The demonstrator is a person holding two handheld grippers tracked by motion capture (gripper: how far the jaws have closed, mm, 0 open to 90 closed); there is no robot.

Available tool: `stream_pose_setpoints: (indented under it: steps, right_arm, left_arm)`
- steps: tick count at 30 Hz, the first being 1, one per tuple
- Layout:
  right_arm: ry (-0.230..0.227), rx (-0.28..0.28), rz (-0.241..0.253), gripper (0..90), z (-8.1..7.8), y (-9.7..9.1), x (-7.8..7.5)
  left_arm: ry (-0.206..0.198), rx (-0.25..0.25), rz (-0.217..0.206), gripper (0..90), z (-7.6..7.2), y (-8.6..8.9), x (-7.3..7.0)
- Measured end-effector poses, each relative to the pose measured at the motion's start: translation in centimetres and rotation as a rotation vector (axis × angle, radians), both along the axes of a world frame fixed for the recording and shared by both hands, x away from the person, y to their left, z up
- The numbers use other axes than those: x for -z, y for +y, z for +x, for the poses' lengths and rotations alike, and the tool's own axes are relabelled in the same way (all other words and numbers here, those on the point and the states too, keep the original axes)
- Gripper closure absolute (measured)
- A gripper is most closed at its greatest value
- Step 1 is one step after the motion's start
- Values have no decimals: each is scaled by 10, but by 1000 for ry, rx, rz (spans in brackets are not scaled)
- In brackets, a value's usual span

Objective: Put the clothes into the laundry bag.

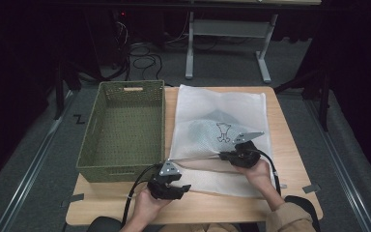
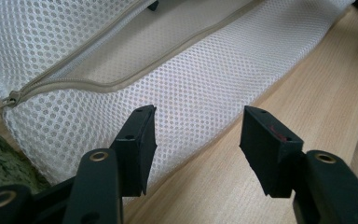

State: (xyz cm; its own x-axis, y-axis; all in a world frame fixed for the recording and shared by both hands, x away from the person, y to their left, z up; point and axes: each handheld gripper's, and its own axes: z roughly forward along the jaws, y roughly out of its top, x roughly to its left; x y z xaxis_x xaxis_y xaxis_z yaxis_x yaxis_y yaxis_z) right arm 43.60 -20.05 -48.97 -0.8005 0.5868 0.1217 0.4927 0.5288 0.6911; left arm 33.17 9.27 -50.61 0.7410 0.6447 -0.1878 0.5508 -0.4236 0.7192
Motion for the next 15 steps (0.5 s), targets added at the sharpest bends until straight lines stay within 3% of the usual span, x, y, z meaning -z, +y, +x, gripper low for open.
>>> stream_pose_setpoints:
  steps: [10,15]
  right_arm:
    - [25,-1,-17,872,3,2,8]
    - [41,-7,-51,872,5,4,14]
  left_arm:
    - [4,3,-1,452,0,-1,0]
    - [9,3,-3,451,1,-1,1]
